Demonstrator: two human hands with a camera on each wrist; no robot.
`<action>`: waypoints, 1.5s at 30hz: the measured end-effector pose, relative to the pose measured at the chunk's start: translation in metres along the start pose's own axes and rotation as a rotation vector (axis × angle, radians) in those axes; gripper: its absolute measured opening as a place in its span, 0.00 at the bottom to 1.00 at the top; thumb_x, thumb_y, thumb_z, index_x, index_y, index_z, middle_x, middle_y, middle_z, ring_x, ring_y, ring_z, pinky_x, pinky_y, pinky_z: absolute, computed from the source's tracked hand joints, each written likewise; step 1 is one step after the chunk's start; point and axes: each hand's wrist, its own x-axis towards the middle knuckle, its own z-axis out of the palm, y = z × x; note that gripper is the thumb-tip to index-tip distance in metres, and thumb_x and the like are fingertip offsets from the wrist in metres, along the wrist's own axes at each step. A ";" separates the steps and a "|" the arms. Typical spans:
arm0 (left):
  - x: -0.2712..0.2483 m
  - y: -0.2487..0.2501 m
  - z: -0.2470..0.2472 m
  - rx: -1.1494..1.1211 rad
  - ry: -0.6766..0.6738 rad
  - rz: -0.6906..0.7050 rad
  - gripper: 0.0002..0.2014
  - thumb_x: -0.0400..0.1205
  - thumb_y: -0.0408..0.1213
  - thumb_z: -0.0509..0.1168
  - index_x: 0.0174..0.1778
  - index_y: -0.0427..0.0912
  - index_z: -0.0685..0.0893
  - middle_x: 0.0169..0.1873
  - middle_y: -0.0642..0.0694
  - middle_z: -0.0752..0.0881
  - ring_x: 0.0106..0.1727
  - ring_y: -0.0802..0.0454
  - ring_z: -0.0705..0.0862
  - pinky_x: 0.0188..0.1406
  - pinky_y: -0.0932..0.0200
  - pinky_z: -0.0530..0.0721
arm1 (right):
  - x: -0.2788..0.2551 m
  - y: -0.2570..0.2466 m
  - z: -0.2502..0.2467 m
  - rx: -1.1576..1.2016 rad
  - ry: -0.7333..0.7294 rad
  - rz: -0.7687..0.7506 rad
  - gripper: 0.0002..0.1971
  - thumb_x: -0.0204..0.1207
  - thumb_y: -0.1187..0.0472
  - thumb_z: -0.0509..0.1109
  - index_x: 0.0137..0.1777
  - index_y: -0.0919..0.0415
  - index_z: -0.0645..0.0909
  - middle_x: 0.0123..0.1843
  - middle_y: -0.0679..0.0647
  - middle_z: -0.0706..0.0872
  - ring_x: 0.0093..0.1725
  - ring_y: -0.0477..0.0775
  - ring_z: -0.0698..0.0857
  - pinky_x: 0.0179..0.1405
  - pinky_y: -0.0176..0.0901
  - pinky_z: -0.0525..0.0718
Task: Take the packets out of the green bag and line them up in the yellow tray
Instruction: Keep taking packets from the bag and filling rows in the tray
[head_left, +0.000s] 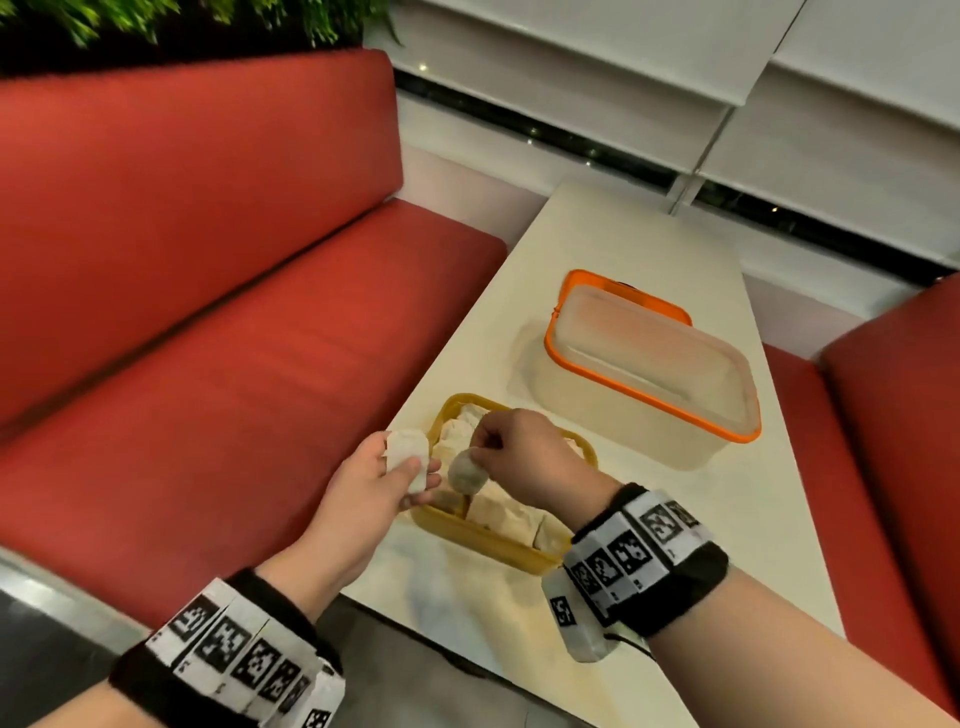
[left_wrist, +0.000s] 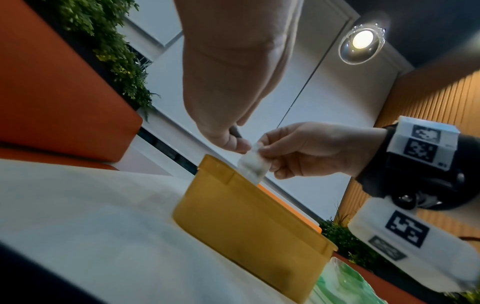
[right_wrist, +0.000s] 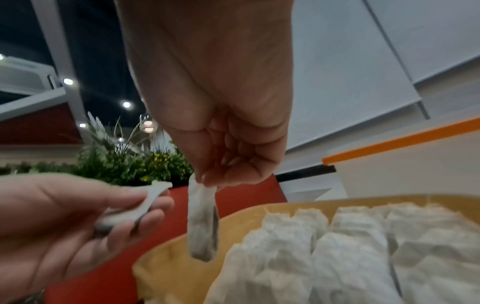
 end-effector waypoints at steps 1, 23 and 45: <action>0.000 0.000 -0.003 0.000 0.007 -0.005 0.08 0.85 0.28 0.57 0.54 0.42 0.79 0.46 0.40 0.88 0.43 0.51 0.89 0.39 0.61 0.86 | 0.005 -0.003 0.006 -0.047 -0.039 0.006 0.05 0.77 0.64 0.67 0.46 0.62 0.84 0.39 0.50 0.81 0.41 0.50 0.77 0.33 0.37 0.72; -0.010 -0.005 -0.008 0.088 -0.023 -0.023 0.09 0.85 0.31 0.58 0.54 0.42 0.83 0.45 0.40 0.89 0.44 0.51 0.90 0.54 0.51 0.88 | 0.030 -0.011 0.026 -0.234 -0.129 0.118 0.17 0.75 0.69 0.60 0.62 0.62 0.81 0.58 0.56 0.85 0.56 0.56 0.83 0.49 0.41 0.81; 0.004 0.003 -0.010 0.344 0.040 0.033 0.13 0.77 0.25 0.66 0.43 0.51 0.83 0.45 0.47 0.88 0.49 0.52 0.87 0.52 0.59 0.85 | 0.019 -0.011 0.018 -0.085 -0.047 -0.073 0.07 0.76 0.67 0.61 0.46 0.63 0.81 0.39 0.55 0.82 0.37 0.54 0.77 0.30 0.44 0.71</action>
